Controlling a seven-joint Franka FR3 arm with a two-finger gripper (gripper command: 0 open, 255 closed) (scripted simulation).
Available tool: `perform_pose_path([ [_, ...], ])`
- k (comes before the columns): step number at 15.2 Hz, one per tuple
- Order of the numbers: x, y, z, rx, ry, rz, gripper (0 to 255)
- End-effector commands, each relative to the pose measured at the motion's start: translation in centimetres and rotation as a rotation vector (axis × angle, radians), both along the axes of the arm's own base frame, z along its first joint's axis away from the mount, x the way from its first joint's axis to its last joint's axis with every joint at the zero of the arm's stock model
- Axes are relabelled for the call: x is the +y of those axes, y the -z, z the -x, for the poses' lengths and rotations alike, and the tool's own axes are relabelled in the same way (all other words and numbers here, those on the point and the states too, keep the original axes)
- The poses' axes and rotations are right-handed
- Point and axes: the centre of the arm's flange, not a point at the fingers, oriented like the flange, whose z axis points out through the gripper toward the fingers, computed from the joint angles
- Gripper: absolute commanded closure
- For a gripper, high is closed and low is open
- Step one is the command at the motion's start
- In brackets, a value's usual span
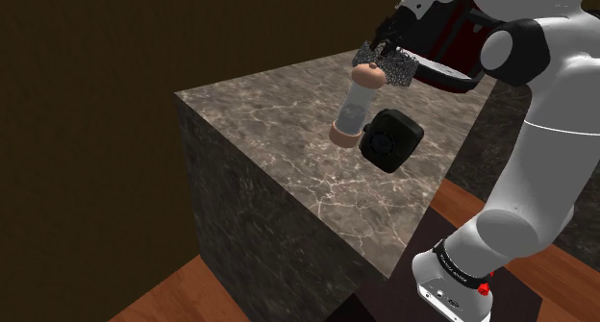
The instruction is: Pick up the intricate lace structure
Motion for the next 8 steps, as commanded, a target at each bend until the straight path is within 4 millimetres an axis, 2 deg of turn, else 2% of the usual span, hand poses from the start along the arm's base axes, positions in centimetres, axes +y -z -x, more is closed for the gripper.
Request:
perform_pose_path([
  [1,-0.04,1.45,0.04,0.0,0.0,0.0,0],
  [3,-0.04,1.45,0.04,0.0,0.0,0.0,0],
  [4,-0.01,1.46,0.0,0.0,0.0,0.0,255],
  [8,0.01,1.44,0.01,0.0,0.0,0.0,255],
])
